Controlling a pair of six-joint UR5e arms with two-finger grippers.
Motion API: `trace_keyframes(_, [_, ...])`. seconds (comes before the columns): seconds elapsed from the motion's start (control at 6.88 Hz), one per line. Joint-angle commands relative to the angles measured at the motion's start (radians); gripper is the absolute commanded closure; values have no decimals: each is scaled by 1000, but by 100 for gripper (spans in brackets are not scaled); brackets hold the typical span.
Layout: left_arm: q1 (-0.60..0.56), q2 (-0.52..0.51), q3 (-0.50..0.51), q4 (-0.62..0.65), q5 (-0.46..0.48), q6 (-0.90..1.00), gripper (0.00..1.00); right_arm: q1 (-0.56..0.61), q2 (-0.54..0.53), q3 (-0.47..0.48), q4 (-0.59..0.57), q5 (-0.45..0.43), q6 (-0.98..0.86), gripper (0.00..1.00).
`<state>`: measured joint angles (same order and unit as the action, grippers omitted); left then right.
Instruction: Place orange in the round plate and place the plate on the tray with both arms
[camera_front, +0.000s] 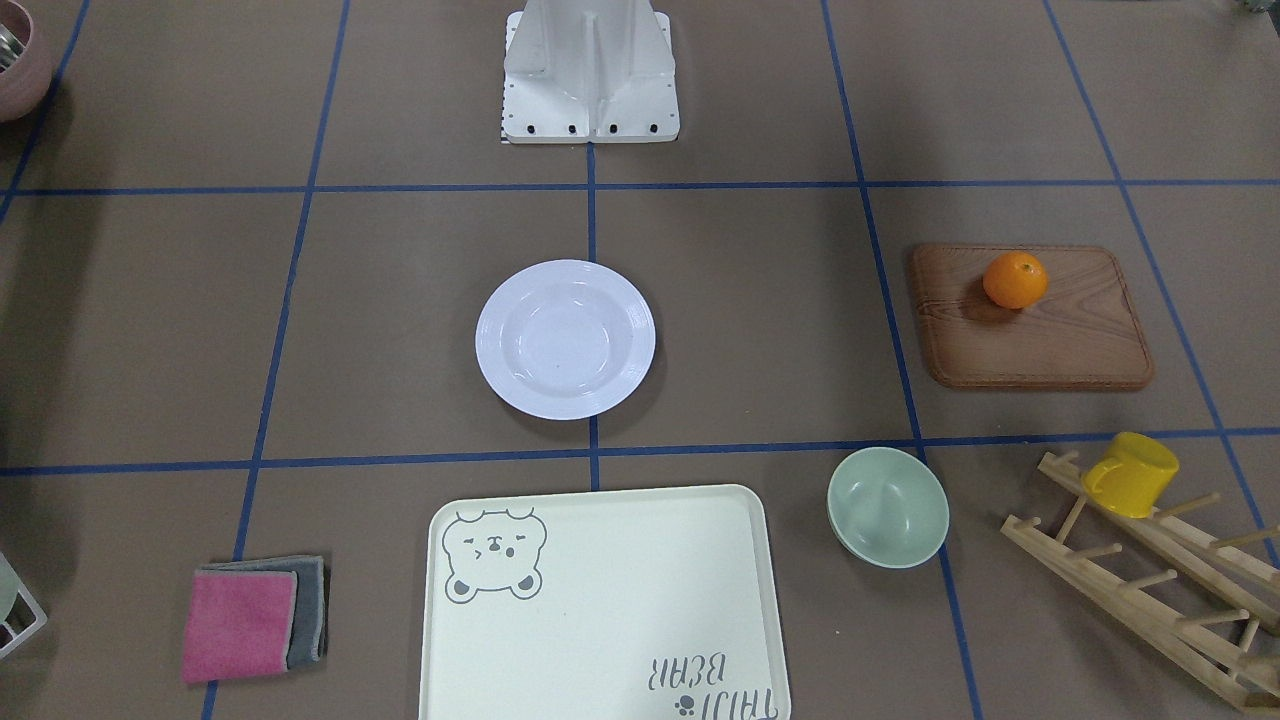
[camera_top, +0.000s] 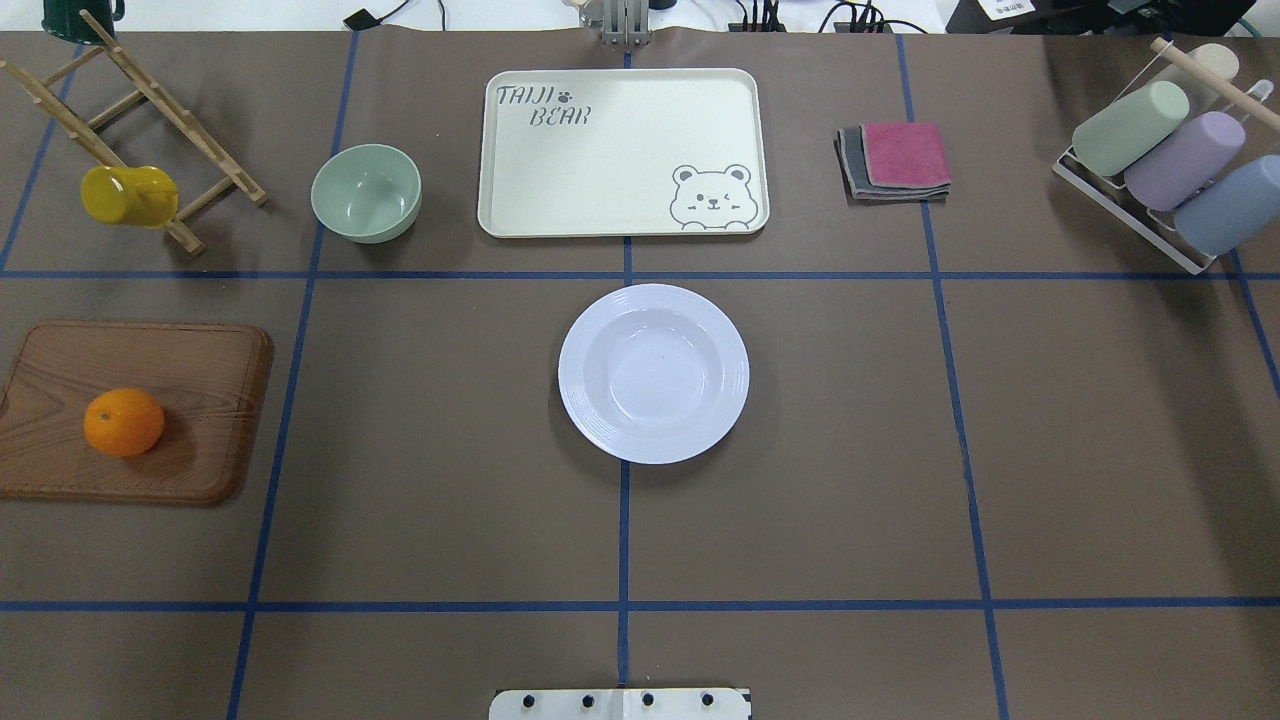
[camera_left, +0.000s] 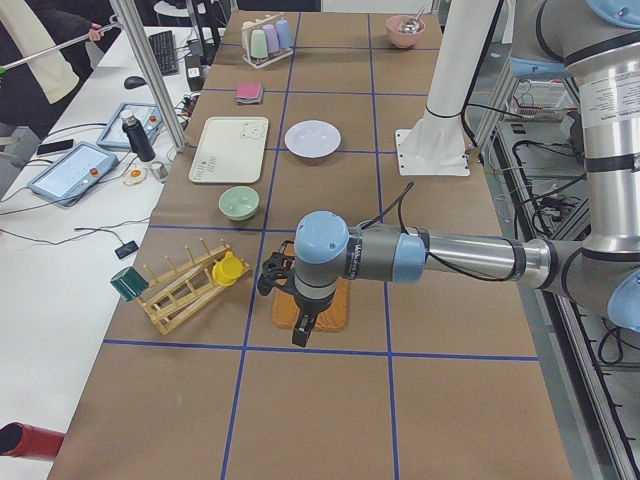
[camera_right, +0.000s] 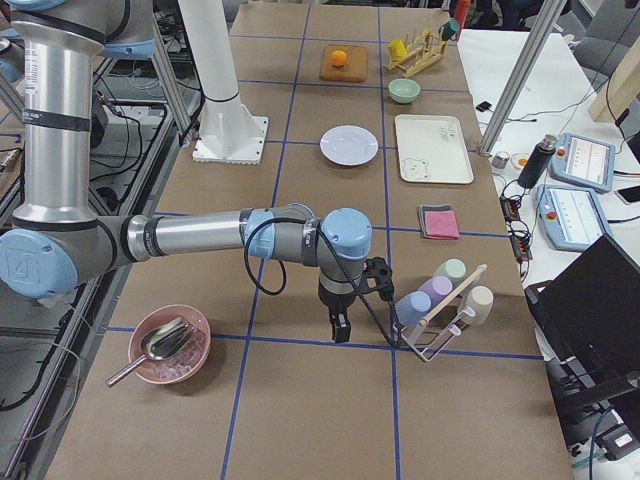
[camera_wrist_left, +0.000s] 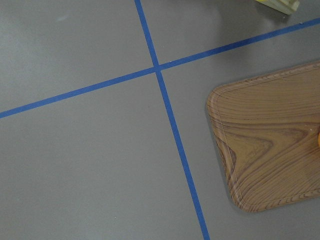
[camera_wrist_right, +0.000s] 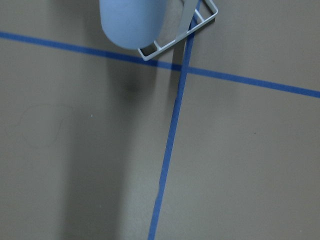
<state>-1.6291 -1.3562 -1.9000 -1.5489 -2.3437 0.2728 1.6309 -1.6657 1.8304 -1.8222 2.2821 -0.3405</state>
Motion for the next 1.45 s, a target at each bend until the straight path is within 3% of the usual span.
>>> trace_keyframes(0.0, [0,-15,-37,-51,-5,3,2,10,49,21,15,-1,17,0])
trace_keyframes(0.29, [32,-65,5,-282,-70,-10,2,-49,55,32,192,23,82,0])
trace_keyframes(0.44, [37,-57,19,-327,-221,-7,2,-100,55,32,299,75,224,0])
trace_keyframes(0.58, [87,-54,24,-421,-268,-77,2,-205,53,30,416,80,395,0])
trace_keyframes(0.73, [227,-90,28,-430,-261,-251,2,-291,55,32,499,74,573,0])
trace_keyframes(0.87, [303,-104,27,-433,-223,-408,2,-336,53,36,556,65,706,0])
trace_keyframes(1.16, [519,-123,30,-587,85,-753,2,-420,52,76,560,-30,867,0])
trace_keyframes(1.31, [651,-124,36,-593,209,-814,2,-422,52,82,560,-30,871,0])
